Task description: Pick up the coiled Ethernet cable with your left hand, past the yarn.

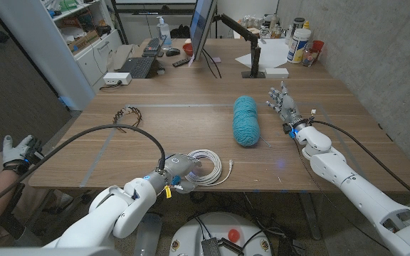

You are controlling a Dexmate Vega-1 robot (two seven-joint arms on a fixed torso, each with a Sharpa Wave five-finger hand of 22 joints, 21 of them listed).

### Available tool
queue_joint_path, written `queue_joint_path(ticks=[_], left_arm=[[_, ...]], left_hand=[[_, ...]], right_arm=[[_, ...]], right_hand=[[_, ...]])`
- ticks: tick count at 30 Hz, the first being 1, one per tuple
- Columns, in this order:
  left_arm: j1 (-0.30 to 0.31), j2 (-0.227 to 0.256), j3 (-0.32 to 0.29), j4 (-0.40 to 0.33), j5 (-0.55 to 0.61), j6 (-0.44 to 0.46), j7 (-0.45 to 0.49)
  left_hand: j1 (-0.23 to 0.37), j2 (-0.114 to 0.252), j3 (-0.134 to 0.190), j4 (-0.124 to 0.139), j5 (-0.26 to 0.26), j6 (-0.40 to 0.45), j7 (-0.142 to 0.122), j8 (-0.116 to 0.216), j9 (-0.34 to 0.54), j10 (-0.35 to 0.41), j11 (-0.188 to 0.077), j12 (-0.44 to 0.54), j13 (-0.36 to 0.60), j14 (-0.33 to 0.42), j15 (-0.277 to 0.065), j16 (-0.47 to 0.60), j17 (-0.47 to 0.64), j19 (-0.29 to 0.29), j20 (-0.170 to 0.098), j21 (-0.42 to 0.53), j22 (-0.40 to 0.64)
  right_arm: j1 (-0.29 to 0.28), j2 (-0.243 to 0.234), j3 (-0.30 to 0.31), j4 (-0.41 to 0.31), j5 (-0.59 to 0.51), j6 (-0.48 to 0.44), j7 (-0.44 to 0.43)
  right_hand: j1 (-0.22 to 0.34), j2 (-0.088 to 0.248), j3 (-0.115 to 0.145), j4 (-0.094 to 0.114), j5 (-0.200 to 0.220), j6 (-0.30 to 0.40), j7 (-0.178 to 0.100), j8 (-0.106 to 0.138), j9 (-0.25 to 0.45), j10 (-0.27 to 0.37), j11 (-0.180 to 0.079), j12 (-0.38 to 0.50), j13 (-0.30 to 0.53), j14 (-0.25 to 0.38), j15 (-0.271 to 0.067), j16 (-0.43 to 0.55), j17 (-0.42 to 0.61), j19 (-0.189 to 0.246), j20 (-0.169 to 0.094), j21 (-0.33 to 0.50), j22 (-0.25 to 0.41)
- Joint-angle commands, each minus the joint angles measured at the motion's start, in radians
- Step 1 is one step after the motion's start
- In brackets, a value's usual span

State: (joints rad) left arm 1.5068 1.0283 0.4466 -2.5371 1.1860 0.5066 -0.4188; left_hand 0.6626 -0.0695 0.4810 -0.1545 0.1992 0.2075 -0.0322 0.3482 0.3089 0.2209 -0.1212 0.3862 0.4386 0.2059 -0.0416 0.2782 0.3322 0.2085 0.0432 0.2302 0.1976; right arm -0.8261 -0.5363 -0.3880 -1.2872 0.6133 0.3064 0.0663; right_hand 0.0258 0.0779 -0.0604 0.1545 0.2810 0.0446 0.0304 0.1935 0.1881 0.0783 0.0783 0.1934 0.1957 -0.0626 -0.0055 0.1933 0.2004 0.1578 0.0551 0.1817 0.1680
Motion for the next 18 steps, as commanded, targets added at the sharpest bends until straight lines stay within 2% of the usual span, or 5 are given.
queue_joint_path(ticks=[1, 13, 18], left_arm=[[-0.003, -0.022, 0.013, 0.016, 0.089, -0.038, -0.025], [0.008, -0.045, 0.009, 0.03, 0.156, -0.075, -0.038], [0.017, -0.053, -0.004, 0.035, 0.144, -0.09, -0.028]], left_hand=[[-0.002, -0.009, -0.001, 0.002, 0.003, 0.005, 0.004, 0.005, 0.006, 0.004, -0.002, 0.009, 0.004, 0.01, -0.031, 0.006, 0.003, 0.005, -0.001, 0.009, 0.002], [-0.002, -0.01, -0.001, 0.002, 0.004, 0.011, -0.001, 0.01, 0.008, 0.008, -0.004, 0.014, 0.009, 0.015, -0.033, 0.007, 0.007, 0.007, 0.0, 0.009, 0.002], [-0.002, -0.01, -0.001, 0.003, 0.004, 0.015, -0.005, 0.013, 0.009, 0.012, -0.008, 0.017, 0.01, 0.018, -0.036, 0.007, 0.009, 0.009, 0.001, 0.01, 0.002]], right_arm=[[0.0, 0.001, 0.0, 0.003, 0.001, 0.004, 0.005], [0.0, 0.001, 0.001, 0.0, 0.004, -0.001, 0.003], [0.001, 0.0, 0.0, -0.001, 0.004, -0.005, 0.003]], right_hand=[[0.007, 0.038, -0.006, 0.003, 0.006, -0.004, 0.002, 0.003, 0.002, -0.009, 0.003, 0.008, 0.0, -0.008, -0.002, 0.006, 0.001, -0.003, -0.005, 0.008, 0.003], [0.007, 0.038, -0.007, 0.003, 0.006, -0.004, 0.002, 0.003, 0.002, -0.008, 0.003, 0.009, 0.0, -0.008, -0.002, 0.006, 0.001, -0.003, -0.005, 0.008, 0.003], [0.007, 0.038, -0.007, 0.003, 0.006, -0.005, 0.002, 0.003, 0.002, -0.008, 0.003, 0.009, 0.0, -0.008, -0.002, 0.006, 0.001, -0.003, -0.005, 0.008, 0.003]])
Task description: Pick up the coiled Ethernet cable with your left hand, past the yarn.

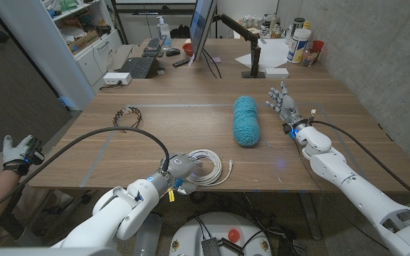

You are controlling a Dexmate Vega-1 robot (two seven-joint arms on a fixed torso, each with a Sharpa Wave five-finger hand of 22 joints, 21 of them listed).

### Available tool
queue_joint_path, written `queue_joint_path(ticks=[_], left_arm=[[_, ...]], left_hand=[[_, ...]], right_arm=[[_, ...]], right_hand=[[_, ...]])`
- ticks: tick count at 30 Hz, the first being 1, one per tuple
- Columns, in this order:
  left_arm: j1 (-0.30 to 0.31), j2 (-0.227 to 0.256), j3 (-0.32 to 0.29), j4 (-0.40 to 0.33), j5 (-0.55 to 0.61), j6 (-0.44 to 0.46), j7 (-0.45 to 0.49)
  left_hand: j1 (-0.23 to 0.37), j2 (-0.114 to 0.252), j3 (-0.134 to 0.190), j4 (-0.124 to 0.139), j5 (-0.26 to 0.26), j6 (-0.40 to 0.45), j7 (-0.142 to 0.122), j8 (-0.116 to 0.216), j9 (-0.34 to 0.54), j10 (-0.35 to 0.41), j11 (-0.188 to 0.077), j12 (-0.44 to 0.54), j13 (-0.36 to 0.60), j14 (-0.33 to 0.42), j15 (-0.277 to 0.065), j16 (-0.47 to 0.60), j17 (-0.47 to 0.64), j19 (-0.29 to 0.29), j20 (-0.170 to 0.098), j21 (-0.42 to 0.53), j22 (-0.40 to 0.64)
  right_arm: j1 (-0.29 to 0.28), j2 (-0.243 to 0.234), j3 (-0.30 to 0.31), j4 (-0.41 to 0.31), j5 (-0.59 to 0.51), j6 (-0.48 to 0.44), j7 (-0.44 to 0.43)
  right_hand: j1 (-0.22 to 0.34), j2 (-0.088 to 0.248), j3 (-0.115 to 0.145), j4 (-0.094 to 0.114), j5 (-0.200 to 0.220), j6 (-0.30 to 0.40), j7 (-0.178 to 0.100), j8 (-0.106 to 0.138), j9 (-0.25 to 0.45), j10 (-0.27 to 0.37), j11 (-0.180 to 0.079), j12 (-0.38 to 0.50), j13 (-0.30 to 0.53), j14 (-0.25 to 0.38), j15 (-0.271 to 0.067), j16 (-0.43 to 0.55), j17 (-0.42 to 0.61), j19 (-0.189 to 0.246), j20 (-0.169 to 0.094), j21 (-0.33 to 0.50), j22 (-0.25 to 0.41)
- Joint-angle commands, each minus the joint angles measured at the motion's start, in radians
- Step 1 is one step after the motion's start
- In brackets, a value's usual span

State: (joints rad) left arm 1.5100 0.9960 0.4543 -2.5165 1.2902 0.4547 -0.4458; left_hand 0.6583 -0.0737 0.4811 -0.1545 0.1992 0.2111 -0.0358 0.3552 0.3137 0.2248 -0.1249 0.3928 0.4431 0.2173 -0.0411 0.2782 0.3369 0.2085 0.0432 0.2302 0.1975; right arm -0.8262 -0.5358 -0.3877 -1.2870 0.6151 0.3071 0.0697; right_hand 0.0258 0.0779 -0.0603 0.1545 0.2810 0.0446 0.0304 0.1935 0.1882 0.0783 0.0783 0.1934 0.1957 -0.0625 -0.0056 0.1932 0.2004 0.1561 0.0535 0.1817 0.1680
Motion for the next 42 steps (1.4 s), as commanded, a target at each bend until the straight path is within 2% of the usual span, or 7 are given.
queue_joint_path(ticks=[1, 18, 22, 29, 31, 42], left_arm=[[0.015, -0.023, -0.013, 0.015, 0.041, -0.04, -0.001], [0.046, -0.047, -0.034, 0.027, 0.04, -0.041, -0.004], [0.05, -0.048, -0.039, 0.03, 0.031, -0.044, 0.004], [0.045, -0.047, -0.037, 0.027, 0.035, -0.05, -0.023], [0.041, -0.047, -0.038, 0.023, 0.036, -0.05, -0.041], [0.025, -0.054, -0.042, 0.02, -0.007, -0.061, -0.064]], left_hand=[[0.002, -0.006, -0.001, 0.003, 0.004, 0.013, -0.001, 0.007, 0.005, 0.009, -0.004, 0.011, 0.006, 0.008, -0.036, 0.008, 0.005, 0.01, 0.0, 0.01, 0.003], [-0.003, -0.008, -0.003, 0.005, 0.005, 0.009, 0.002, 0.008, 0.008, 0.004, -0.003, 0.012, 0.011, 0.011, -0.036, 0.005, 0.009, 0.015, 0.002, 0.011, 0.003], [0.021, 0.004, 0.011, -0.004, 0.008, 0.0, 0.003, 0.005, 0.008, -0.004, 0.003, 0.01, 0.013, 0.008, -0.036, 0.001, 0.008, 0.019, -0.003, 0.012, 0.002], [0.062, 0.008, 0.022, -0.018, 0.006, -0.041, 0.008, -0.011, 0.008, -0.027, -0.002, 0.002, 0.017, -0.007, -0.035, -0.011, 0.004, 0.018, -0.007, 0.011, 0.002], [0.073, 0.007, 0.025, -0.02, 0.005, -0.05, 0.01, -0.015, 0.008, -0.042, 0.008, -0.003, 0.018, -0.015, -0.032, -0.016, 0.003, 0.017, -0.007, 0.01, 0.002], [0.111, 0.016, 0.037, -0.021, 0.003, -0.1, 0.016, -0.04, 0.003, -0.076, 0.013, -0.012, 0.021, -0.036, -0.025, -0.031, 0.001, 0.013, -0.009, 0.009, 0.002]], right_arm=[[0.001, 0.0, 0.0, -0.001, 0.003, -0.006, 0.0], [0.003, 0.0, -0.001, 0.003, 0.0, -0.002, 0.002], [0.003, 0.0, -0.001, 0.003, 0.0, -0.002, 0.002], [0.002, 0.0, 0.0, 0.0, 0.001, -0.007, -0.002], [0.002, 0.0, 0.0, 0.003, 0.001, -0.003, 0.0], [0.002, 0.0, 0.001, 0.003, 0.003, -0.003, 0.001]], right_hand=[[0.007, 0.038, -0.007, 0.003, 0.006, -0.005, 0.002, 0.003, 0.002, -0.008, 0.003, 0.009, 0.0, -0.008, -0.002, 0.006, 0.001, -0.002, -0.004, 0.008, 0.003], [0.007, 0.039, -0.007, 0.003, 0.006, -0.005, 0.003, 0.003, 0.002, -0.01, 0.004, 0.008, 0.0, -0.009, -0.002, 0.006, 0.001, -0.003, -0.004, 0.008, 0.003], [0.007, 0.039, -0.007, 0.003, 0.006, -0.006, 0.003, 0.003, 0.002, -0.01, 0.005, 0.008, 0.0, -0.009, -0.001, 0.006, 0.001, -0.002, -0.004, 0.008, 0.003], [0.007, 0.039, -0.008, 0.003, 0.006, -0.005, 0.002, 0.003, 0.002, -0.011, 0.005, 0.008, 0.0, -0.01, -0.001, 0.006, 0.001, -0.003, -0.004, 0.008, 0.003], [0.007, 0.039, -0.008, 0.003, 0.006, -0.006, 0.002, 0.003, 0.002, -0.011, 0.004, 0.008, 0.0, -0.01, -0.001, 0.006, 0.001, -0.003, -0.005, 0.008, 0.003], [0.007, 0.04, -0.008, 0.003, 0.006, -0.006, 0.003, 0.003, 0.002, -0.011, 0.004, 0.008, 0.0, -0.011, -0.001, 0.006, 0.001, -0.003, -0.006, 0.008, 0.003]])
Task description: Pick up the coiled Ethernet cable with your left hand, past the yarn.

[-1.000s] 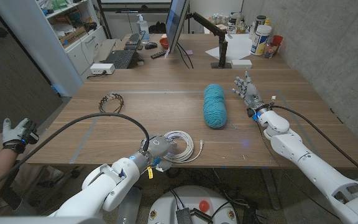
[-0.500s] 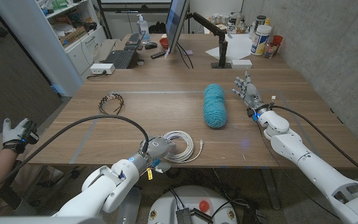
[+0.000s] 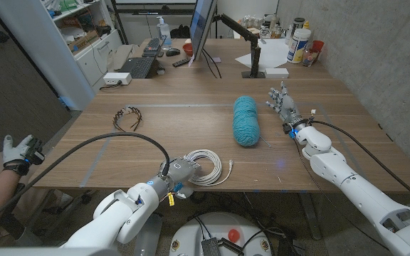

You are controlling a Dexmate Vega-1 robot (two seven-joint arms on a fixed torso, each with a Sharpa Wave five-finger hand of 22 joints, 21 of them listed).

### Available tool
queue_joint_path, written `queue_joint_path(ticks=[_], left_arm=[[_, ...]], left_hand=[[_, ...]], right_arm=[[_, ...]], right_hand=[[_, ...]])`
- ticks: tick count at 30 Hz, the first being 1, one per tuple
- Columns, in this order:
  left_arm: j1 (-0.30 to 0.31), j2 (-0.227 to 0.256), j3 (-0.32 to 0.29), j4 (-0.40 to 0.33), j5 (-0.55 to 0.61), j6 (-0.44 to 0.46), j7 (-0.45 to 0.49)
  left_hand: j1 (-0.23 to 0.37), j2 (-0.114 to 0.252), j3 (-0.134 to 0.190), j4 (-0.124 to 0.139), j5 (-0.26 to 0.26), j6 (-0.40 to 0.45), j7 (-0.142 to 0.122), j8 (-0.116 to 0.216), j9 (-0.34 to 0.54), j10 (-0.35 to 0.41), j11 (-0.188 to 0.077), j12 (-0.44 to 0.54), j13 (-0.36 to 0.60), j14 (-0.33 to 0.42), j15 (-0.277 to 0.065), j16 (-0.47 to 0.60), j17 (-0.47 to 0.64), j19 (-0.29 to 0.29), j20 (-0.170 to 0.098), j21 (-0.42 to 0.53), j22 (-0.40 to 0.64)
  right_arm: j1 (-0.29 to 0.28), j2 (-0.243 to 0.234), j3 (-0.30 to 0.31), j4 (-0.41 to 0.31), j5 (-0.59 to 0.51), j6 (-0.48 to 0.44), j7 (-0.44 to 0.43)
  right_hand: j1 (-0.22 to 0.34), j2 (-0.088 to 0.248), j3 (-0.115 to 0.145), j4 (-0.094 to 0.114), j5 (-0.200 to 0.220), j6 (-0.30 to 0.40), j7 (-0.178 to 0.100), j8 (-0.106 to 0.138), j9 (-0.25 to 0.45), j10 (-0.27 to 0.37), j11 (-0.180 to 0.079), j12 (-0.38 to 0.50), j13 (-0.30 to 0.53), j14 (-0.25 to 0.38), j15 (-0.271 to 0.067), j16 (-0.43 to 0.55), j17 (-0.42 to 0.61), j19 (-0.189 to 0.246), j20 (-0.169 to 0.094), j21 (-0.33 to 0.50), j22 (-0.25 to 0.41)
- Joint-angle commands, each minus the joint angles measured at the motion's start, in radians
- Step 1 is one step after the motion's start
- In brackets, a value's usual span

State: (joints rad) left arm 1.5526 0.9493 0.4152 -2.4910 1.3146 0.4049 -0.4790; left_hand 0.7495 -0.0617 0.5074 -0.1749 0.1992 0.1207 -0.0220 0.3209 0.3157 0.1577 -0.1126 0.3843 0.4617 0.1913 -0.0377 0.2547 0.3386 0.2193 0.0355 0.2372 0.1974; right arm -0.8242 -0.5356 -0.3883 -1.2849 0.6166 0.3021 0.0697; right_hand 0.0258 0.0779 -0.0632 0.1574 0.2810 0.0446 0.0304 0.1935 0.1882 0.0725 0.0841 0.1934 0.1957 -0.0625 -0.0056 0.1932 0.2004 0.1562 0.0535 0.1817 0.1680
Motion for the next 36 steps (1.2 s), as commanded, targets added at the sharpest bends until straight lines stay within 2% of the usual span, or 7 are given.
queue_joint_path(ticks=[1, 11, 25, 30, 31, 36], left_arm=[[-0.024, -0.01, 0.001, -0.002, -0.032, -0.014, -0.032], [-0.035, -0.012, 0.004, 0.0, -0.047, -0.015, -0.028], [-0.06, -0.02, 0.03, 0.015, -0.048, -0.017, -0.028], [-0.064, -0.02, 0.033, 0.017, -0.051, -0.015, -0.025], [-0.064, -0.019, 0.034, 0.017, -0.051, -0.015, -0.025], [-0.075, -0.023, 0.042, 0.025, -0.057, -0.018, -0.018]], left_hand=[[0.022, 0.005, 0.012, -0.001, 0.003, -0.009, 0.002, -0.006, 0.001, -0.01, 0.0, -0.004, 0.002, -0.01, -0.029, -0.008, -0.001, 0.003, -0.002, 0.002, 0.002], [0.039, -0.001, 0.017, -0.003, 0.001, -0.012, 0.002, -0.01, -0.002, -0.017, 0.003, -0.006, 0.003, -0.011, -0.029, -0.014, -0.006, 0.014, -0.008, 0.005, 0.001], [0.031, 0.0, 0.015, 0.011, -0.004, 0.002, 0.003, -0.008, -0.004, -0.003, 0.005, -0.001, 0.003, -0.001, -0.032, -0.013, -0.008, 0.02, -0.009, 0.006, 0.0], [0.028, 0.001, 0.014, 0.014, -0.006, 0.013, 0.003, -0.005, -0.006, 0.001, 0.002, 0.001, 0.003, 0.001, -0.033, -0.014, -0.008, 0.021, -0.008, 0.006, 0.0], [0.027, 0.002, 0.014, 0.015, -0.006, 0.013, 0.003, -0.005, -0.006, 0.0, -0.006, 0.0, 0.003, 0.001, -0.033, -0.014, -0.008, 0.021, -0.008, 0.006, 0.0], [0.026, 0.003, 0.011, 0.017, -0.008, 0.014, 0.003, -0.006, -0.006, 0.004, -0.003, 0.002, 0.004, 0.003, -0.033, -0.014, -0.008, 0.021, -0.008, 0.006, 0.0]], right_arm=[[-0.001, 0.0, 0.002, -0.002, 0.002, -0.001, -0.002], [0.0, 0.0, 0.002, 0.0, 0.003, 0.001, 0.0], [-0.001, 0.001, 0.003, -0.001, 0.004, 0.001, 0.0], [-0.001, 0.001, 0.003, -0.001, 0.005, 0.0, 0.002], [-0.001, 0.001, 0.003, -0.001, 0.005, 0.0, 0.002], [0.001, 0.002, 0.002, 0.002, 0.005, 0.004, 0.005]], right_hand=[[0.007, 0.04, -0.005, 0.0, 0.006, -0.006, 0.003, 0.003, 0.002, -0.005, -0.001, 0.008, 0.0, -0.011, 0.0, 0.006, 0.001, -0.004, -0.005, 0.008, 0.003], [0.007, 0.04, -0.005, 0.0, 0.007, -0.009, 0.003, 0.002, 0.002, -0.008, 0.0, 0.007, 0.0, -0.012, 0.0, 0.005, 0.001, -0.004, -0.005, 0.007, 0.003], [0.008, 0.04, -0.006, 0.0, 0.007, -0.01, 0.004, 0.002, 0.002, -0.009, 0.0, 0.007, 0.0, -0.012, 0.0, 0.006, 0.001, -0.005, -0.005, 0.007, 0.003], [0.008, 0.04, -0.006, 0.0, 0.007, -0.01, 0.004, 0.002, 0.002, -0.01, -0.001, 0.007, 0.0, -0.013, 0.0, 0.005, 0.001, -0.005, -0.006, 0.007, 0.003], [0.008, 0.04, -0.006, 0.0, 0.007, -0.011, 0.004, 0.002, 0.002, -0.01, -0.001, 0.007, 0.0, -0.013, 0.0, 0.006, 0.001, -0.005, -0.005, 0.007, 0.003], [0.008, 0.04, -0.006, 0.0, 0.007, -0.011, 0.004, 0.002, 0.002, -0.01, 0.0, 0.007, 0.0, -0.013, 0.0, 0.006, 0.001, -0.005, -0.005, 0.007, 0.003]])
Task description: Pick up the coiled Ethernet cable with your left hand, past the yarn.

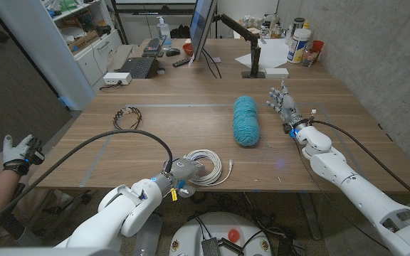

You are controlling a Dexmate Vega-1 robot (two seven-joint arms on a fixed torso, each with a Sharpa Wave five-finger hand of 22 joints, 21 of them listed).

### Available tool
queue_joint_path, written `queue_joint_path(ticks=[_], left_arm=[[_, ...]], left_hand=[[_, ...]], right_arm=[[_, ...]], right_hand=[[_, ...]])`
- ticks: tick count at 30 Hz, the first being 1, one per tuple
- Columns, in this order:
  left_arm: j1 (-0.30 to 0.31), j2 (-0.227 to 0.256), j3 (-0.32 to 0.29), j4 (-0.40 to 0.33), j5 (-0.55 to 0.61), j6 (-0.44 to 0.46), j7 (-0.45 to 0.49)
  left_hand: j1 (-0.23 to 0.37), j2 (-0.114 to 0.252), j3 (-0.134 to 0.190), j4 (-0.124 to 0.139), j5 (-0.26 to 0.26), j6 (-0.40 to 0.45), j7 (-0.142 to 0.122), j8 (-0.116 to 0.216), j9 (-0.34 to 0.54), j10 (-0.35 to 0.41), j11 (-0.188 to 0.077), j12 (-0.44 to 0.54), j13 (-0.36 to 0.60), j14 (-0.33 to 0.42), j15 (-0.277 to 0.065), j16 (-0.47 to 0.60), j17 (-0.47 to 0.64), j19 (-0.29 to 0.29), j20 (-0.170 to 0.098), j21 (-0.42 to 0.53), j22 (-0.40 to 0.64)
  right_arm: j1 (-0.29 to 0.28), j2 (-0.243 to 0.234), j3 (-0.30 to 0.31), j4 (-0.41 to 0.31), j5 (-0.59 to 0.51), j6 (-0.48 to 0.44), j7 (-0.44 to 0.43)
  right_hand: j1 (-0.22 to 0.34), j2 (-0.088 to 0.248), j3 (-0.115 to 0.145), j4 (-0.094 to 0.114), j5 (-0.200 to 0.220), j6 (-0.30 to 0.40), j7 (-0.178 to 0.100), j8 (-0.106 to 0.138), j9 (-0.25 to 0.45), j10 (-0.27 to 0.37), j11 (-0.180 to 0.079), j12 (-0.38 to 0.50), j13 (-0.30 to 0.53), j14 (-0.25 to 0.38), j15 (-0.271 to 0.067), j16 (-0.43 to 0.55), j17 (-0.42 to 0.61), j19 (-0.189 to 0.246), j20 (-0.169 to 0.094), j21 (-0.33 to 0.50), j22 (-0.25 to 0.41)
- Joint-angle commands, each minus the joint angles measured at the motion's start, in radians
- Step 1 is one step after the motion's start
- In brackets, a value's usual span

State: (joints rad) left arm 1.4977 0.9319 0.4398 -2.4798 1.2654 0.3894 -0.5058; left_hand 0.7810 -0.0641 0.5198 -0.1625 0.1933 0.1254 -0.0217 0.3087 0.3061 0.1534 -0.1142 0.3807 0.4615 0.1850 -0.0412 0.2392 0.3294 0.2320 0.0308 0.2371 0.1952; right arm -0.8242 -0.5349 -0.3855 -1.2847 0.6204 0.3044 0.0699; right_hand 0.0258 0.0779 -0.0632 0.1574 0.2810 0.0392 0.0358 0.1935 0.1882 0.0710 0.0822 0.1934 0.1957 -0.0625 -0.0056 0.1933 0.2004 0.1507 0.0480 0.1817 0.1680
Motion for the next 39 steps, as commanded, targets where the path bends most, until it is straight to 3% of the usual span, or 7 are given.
queue_joint_path(ticks=[1, 21, 26, 34, 39], left_arm=[[-0.02, -0.005, 0.018, 0.014, -0.009, -0.002, 0.009], [-0.079, -0.019, 0.066, 0.041, -0.02, -0.03, 0.003], [-0.088, -0.016, 0.071, 0.045, -0.034, -0.038, 0.007], [-0.085, -0.006, 0.068, 0.041, -0.048, -0.035, 0.021], [-0.088, -0.003, 0.075, 0.039, -0.041, -0.031, 0.01]], left_hand=[[-0.005, 0.005, -0.001, 0.004, -0.002, 0.009, 0.003, 0.006, 0.003, 0.009, 0.001, 0.006, 0.004, 0.009, -0.03, 0.002, 0.001, 0.008, -0.004, 0.006, 0.002], [0.023, 0.014, 0.005, -0.006, -0.002, 0.012, -0.002, 0.004, 0.0, 0.008, -0.006, 0.005, 0.004, 0.011, -0.038, -0.002, -0.004, 0.011, -0.014, 0.006, 0.002], [0.047, 0.022, 0.009, -0.009, -0.004, 0.022, -0.009, 0.006, -0.003, 0.02, -0.014, 0.009, 0.004, 0.027, -0.051, 0.002, -0.007, 0.047, -0.041, 0.017, -0.001], [0.13, 0.057, 0.035, -0.021, -0.007, 0.056, -0.018, 0.016, -0.008, 0.052, -0.03, 0.019, 0.004, 0.068, -0.072, 0.014, -0.011, 0.086, -0.046, 0.028, -0.003], [0.147, 0.061, 0.038, -0.022, -0.007, 0.057, -0.019, 0.016, -0.009, 0.054, -0.029, 0.019, 0.003, 0.073, -0.074, 0.014, -0.012, 0.089, -0.045, 0.029, -0.002]], right_arm=[[0.001, 0.001, -0.001, 0.002, 0.001, 0.002, 0.005], [0.0, 0.003, 0.001, 0.001, 0.003, 0.0, 0.002], [0.0, 0.003, 0.001, 0.001, 0.004, 0.0, 0.002], [0.001, 0.003, 0.001, 0.002, 0.004, 0.002, 0.005], [0.001, 0.003, 0.001, 0.004, 0.003, 0.004, 0.004]], right_hand=[[0.008, 0.04, -0.006, 0.0, 0.007, -0.006, -0.001, 0.002, 0.002, -0.009, 0.001, 0.007, 0.0, -0.013, 0.001, 0.006, 0.001, 0.0, 0.0, 0.007, 0.003], [0.008, 0.057, 0.001, 0.004, 0.01, -0.005, -0.007, 0.003, 0.003, -0.008, -0.002, 0.008, 0.0, -0.013, -0.005, 0.006, 0.002, 0.001, -0.006, 0.008, 0.003], [0.008, 0.059, 0.002, 0.005, 0.01, -0.006, -0.006, 0.003, 0.003, -0.008, -0.001, 0.008, 0.0, -0.014, -0.004, 0.006, 0.002, 0.001, -0.006, 0.008, 0.003], [0.007, 0.061, 0.003, 0.005, 0.011, -0.006, -0.006, 0.003, 0.003, -0.01, -0.001, 0.008, 0.0, -0.014, -0.004, 0.006, 0.002, 0.0, -0.005, 0.008, 0.003], [0.007, 0.061, 0.003, 0.005, 0.011, -0.006, -0.006, 0.003, 0.003, -0.01, -0.002, 0.008, 0.0, -0.014, -0.004, 0.007, 0.002, 0.0, -0.005, 0.008, 0.003]])
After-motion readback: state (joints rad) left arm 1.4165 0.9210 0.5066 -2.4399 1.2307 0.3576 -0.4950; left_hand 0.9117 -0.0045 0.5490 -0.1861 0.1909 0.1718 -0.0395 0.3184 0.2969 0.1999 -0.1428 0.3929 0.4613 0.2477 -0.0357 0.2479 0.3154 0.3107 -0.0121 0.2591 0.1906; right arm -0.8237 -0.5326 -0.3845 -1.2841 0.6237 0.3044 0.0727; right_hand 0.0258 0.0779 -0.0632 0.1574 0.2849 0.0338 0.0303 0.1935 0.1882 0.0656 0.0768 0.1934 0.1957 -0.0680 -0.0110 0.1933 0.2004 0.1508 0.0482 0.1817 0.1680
